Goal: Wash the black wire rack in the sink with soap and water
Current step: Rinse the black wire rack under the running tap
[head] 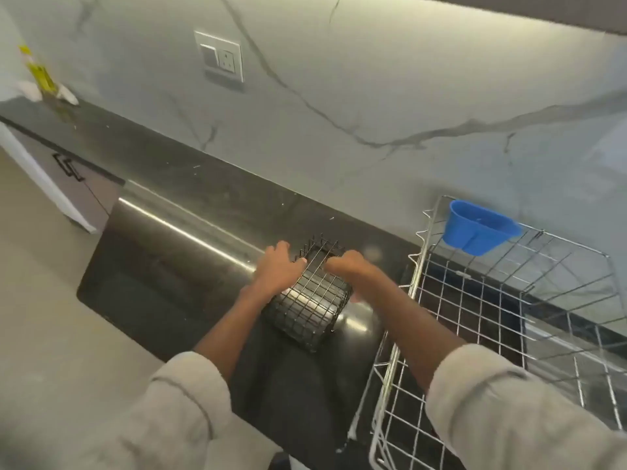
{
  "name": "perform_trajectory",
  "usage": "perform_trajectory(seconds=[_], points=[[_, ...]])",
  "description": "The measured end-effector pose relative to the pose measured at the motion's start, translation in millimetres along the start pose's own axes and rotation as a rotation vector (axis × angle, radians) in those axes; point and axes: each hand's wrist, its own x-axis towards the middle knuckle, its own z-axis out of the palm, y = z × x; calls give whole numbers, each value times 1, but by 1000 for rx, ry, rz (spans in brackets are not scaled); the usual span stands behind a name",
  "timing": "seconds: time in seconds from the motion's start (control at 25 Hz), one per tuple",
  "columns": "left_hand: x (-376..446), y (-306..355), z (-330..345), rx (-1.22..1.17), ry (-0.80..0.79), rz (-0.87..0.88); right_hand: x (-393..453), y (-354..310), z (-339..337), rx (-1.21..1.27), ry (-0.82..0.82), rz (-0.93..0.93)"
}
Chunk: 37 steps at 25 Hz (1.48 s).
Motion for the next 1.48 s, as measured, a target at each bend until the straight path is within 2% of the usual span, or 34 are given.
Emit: perform_trajectory(seconds=[0.12, 0.2, 0.32, 0.48, 0.64, 0.76, 0.84, 0.96, 1.08, 1.16, 1.36, 1.48], points=[[5, -14, 9, -71, -107, -100, 10, 3, 17, 82, -44, 291], [1, -19, 14, -134, -122, -125, 14, 11, 32, 194, -64, 377], [2, -24, 16, -213, -118, -158, 21, 20, 41, 282, 8, 411], [0, -33, 11, -298, -186, -161, 18, 23, 35, 368, -44, 441], [-22, -20, -29, -343, -183, -45, -7, 4, 11, 483, -39, 334], [-47, 24, -84, -404, -139, 103, -40, -14, -29, 609, -60, 156], [-69, 63, -125, -495, -122, 101, -70, -19, -64, 650, -97, 50], [-108, 120, -163, -673, -278, 51, -117, -6, -117, 781, -134, 5], [-153, 188, -149, -911, -479, 133, -163, 39, -165, 861, -118, -50], [-182, 234, -112, -987, -530, 165, -188, 89, -193, 880, -69, -64], [-254, 327, 24, -948, -627, 123, -239, 247, -245, 1036, 77, -97], [-308, 379, 113, -849, -690, 187, -272, 358, -271, 1032, 228, -140]])
